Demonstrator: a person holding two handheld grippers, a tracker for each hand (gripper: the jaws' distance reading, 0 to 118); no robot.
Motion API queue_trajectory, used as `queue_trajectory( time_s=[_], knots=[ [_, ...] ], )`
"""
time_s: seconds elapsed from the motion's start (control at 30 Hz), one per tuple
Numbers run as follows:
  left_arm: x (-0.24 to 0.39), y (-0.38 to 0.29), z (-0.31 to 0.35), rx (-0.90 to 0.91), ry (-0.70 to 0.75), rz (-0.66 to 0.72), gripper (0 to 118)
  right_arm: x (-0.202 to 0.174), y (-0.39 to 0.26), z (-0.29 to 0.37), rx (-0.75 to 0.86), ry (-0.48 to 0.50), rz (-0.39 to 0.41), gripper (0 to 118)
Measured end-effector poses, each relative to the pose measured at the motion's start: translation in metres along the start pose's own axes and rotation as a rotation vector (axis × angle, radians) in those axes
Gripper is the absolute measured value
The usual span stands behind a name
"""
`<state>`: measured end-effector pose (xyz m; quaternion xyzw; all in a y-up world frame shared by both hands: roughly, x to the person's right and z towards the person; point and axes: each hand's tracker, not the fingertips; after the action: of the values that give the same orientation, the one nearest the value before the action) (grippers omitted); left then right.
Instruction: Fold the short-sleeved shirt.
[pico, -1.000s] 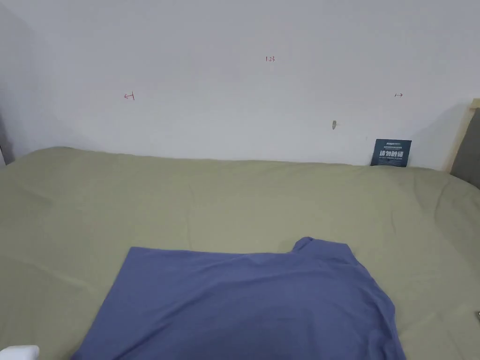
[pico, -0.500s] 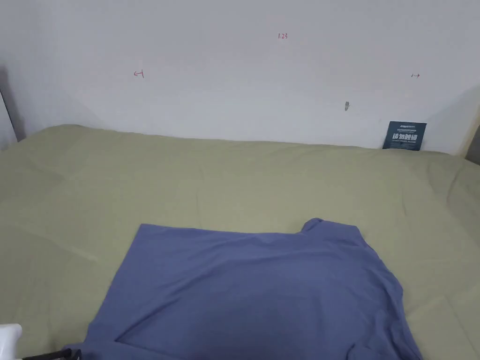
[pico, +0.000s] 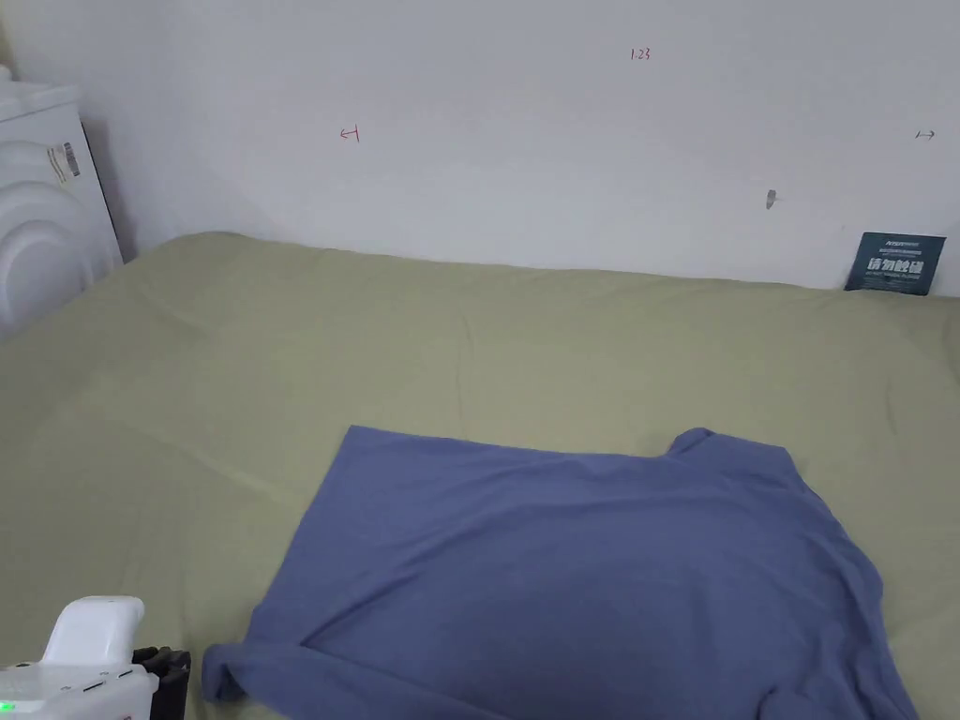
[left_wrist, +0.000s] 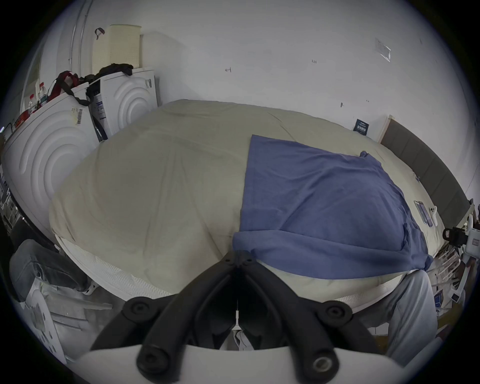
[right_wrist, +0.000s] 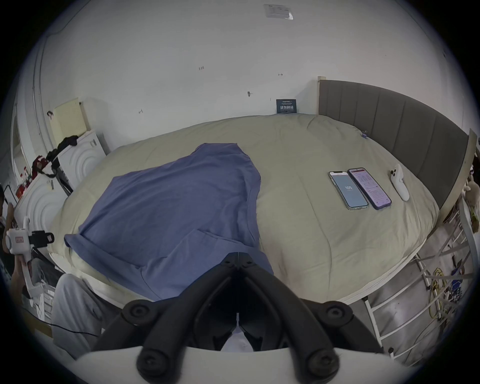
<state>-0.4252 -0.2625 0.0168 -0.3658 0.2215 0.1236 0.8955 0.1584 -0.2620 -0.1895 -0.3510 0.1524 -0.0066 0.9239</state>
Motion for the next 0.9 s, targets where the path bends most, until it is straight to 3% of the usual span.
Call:
queue_trajectory(
  time_s=[0.1,0.13,0.17,0.23,0.3,0.43,0.5,0.53,0.57,0.6,0.63,0.7,0.77,0.8,0.83,0.87,0.9],
  knots=[
    [0.004,0.005,-0.012,-0.024,-0.001,-0.015,0,-0.002,-0.001,-0.001,-0.016,0.007,0.027,2],
    [0.004,0.006,-0.016,-0.039,-0.002,-0.021,5,-0.002,-0.002,-0.002,-0.020,0.005,0.034,2],
    [0.006,0.006,-0.019,-0.045,0.014,-0.014,34,-0.002,-0.002,-0.002,-0.020,0.003,0.034,2],
    [0.008,0.008,-0.025,-0.047,0.046,0.004,118,0.000,-0.003,-0.002,-0.024,0.009,0.032,2],
    [0.008,0.006,-0.025,-0.013,0.036,0.039,118,0.001,-0.005,-0.003,-0.033,0.008,0.027,2],
    [0.015,0.014,-0.048,-0.101,0.059,-0.022,118,0.005,-0.011,-0.008,-0.056,0.012,0.032,2],
    [0.020,0.011,-0.060,-0.109,0.056,-0.019,110,0.007,-0.013,-0.010,-0.063,0.015,0.030,2],
    [0.021,0.011,-0.065,-0.128,0.049,-0.017,88,0.008,-0.015,-0.010,-0.067,0.013,0.027,2],
    [0.022,0.011,-0.068,-0.143,0.051,-0.017,58,0.010,-0.016,-0.012,-0.073,0.014,0.024,2],
    [0.024,0.010,-0.068,-0.143,0.062,-0.016,21,0.011,-0.017,-0.013,-0.077,0.011,0.017,2],
    [0.023,0.007,-0.070,-0.143,0.058,-0.008,4,0.012,-0.019,-0.013,-0.086,0.014,0.009,2],
    [0.024,0.004,-0.066,-0.146,-0.010,0.055,4,0.014,-0.022,-0.014,-0.097,0.019,0.006,2],
    [0.027,0.003,-0.066,-0.162,0.005,0.013,4,0.015,-0.025,-0.014,-0.107,0.025,0.012,3],
    [0.028,0.001,-0.064,-0.156,0.011,-0.001,4,0.016,-0.026,-0.014,-0.113,0.026,0.012,18],
    [0.027,0.001,-0.064,-0.160,0.016,-0.007,4,0.016,-0.027,-0.016,-0.140,0.052,0.005,67],
    [0.025,0.001,-0.064,-0.160,0.014,-0.003,4,0.016,-0.029,-0.020,-0.179,0.073,-0.008,105],
    [0.025,0.002,-0.061,-0.157,0.012,0.008,4,0.015,-0.032,-0.023,-0.201,0.084,-0.008,118]
  ],
)
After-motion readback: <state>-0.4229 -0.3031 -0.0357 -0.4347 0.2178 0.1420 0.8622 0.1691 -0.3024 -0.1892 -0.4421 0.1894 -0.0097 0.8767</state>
